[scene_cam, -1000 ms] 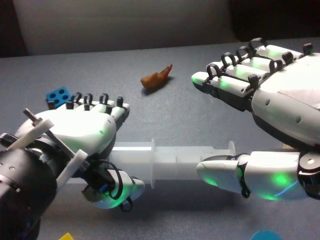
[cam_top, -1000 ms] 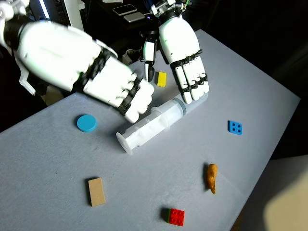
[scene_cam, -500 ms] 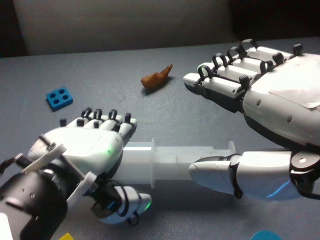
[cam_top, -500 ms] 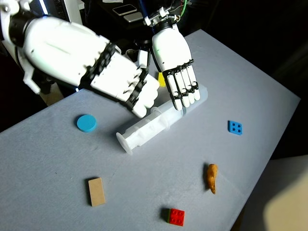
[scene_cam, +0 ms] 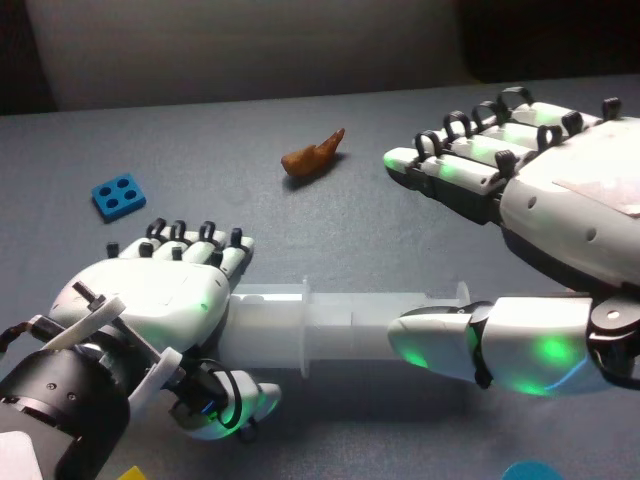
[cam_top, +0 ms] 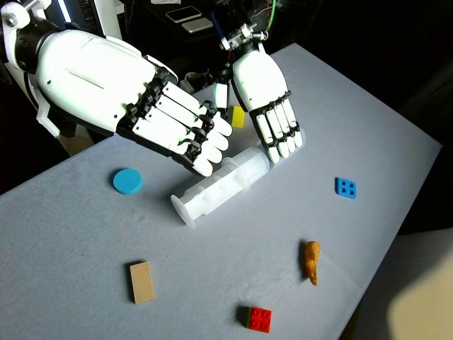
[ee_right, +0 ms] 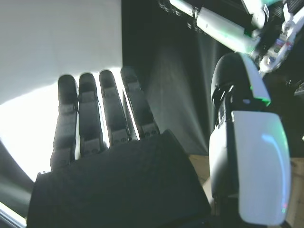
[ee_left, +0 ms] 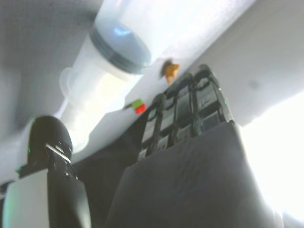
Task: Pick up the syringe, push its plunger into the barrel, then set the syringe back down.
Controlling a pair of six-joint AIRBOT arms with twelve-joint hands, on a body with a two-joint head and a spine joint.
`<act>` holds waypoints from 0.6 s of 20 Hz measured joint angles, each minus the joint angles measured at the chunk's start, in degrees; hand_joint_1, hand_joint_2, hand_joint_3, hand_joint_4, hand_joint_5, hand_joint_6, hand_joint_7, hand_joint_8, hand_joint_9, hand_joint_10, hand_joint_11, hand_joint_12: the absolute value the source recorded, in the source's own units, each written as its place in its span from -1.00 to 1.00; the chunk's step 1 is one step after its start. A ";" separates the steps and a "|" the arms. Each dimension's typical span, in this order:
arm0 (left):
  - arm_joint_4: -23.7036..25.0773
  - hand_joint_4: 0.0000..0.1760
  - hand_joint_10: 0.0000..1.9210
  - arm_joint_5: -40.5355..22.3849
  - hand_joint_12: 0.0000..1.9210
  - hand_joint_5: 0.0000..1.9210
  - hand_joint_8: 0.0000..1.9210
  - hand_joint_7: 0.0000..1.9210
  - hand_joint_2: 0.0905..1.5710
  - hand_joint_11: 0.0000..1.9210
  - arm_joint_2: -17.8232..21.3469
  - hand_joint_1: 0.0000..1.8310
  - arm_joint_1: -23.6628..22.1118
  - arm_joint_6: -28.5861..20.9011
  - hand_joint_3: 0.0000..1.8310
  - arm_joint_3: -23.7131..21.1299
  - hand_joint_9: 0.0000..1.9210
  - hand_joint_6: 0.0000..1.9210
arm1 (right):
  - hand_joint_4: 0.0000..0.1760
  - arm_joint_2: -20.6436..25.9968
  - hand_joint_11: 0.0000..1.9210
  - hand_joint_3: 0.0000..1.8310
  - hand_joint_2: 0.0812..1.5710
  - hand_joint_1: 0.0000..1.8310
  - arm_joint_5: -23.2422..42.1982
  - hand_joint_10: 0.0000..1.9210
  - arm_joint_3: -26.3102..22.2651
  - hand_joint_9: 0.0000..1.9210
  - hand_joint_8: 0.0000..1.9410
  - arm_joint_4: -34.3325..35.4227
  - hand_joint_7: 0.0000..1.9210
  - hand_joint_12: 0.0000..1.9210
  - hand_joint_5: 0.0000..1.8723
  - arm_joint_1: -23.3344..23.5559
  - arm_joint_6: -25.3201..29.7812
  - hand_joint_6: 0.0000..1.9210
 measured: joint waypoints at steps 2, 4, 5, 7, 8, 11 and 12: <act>0.37 -1.00 -1.00 -0.17 -1.00 -1.00 -1.00 -1.00 0.37 -1.00 -0.57 -0.42 0.26 0.07 -1.00 0.55 -1.00 -1.00 | -1.00 0.13 -1.00 -1.00 0.34 -0.92 0.55 -1.00 0.00 -0.88 -1.00 0.13 -0.91 -0.52 -0.90 -0.02 0.44 -1.00; 0.66 -1.00 -1.00 -0.48 -1.00 -1.00 -1.00 -1.00 0.38 -1.00 -0.66 -0.42 0.70 0.07 -1.00 0.61 -1.00 -1.00 | -1.00 0.24 -1.00 -1.00 0.34 -0.93 0.70 -0.99 0.00 -0.87 -0.99 0.17 -0.89 -0.52 -0.88 -0.04 1.11 -0.99; 0.94 -1.00 -1.00 -0.57 -1.00 -1.00 -1.00 -1.00 0.40 -1.00 -0.94 -0.41 0.76 0.07 -0.99 0.92 -1.00 -1.00 | -1.00 0.24 -1.00 -1.00 0.34 -0.92 0.68 -1.00 0.00 -0.87 -0.99 0.15 -0.88 -0.53 -0.87 -0.04 1.27 -0.99; 1.53 -1.00 -1.00 -0.59 -1.00 -1.00 -1.00 -1.00 0.40 -1.00 -1.46 -0.41 0.98 0.02 -0.99 1.31 -1.00 -1.00 | -1.00 0.24 -1.00 -1.00 0.34 -0.92 0.57 -1.00 0.00 -0.86 -1.00 0.13 -0.87 -0.49 -0.86 -0.04 1.51 -1.00; 1.73 -1.00 -1.00 -0.74 -1.00 -1.00 -1.00 -1.00 0.39 -1.00 -1.53 -0.38 1.01 0.04 -1.00 1.44 -1.00 -1.00 | -1.00 0.37 -1.00 -1.00 0.34 -0.92 0.68 -1.00 0.00 -0.86 -1.00 -0.02 -0.87 -0.46 -0.85 -0.33 2.01 -1.00; 1.70 -1.00 -1.00 -0.87 -1.00 -1.00 -1.00 -1.00 0.39 -1.00 -2.25 -0.41 1.11 0.07 -1.00 2.08 -1.00 -1.00 | -1.00 0.55 -1.00 -1.00 0.35 -0.94 0.68 -1.00 0.00 -0.87 -1.00 0.02 -0.89 -0.47 -0.89 -0.39 2.78 -1.00; 1.79 -1.00 -1.00 -1.05 -1.00 -1.00 -1.00 -1.00 0.38 -1.00 -2.40 -0.40 1.11 0.07 -1.00 2.36 -1.00 -1.00 | -1.00 0.55 -1.00 -1.00 0.35 -0.94 0.70 -1.00 0.00 -0.88 -1.00 0.02 -0.90 -0.50 -0.89 -0.39 2.86 -1.00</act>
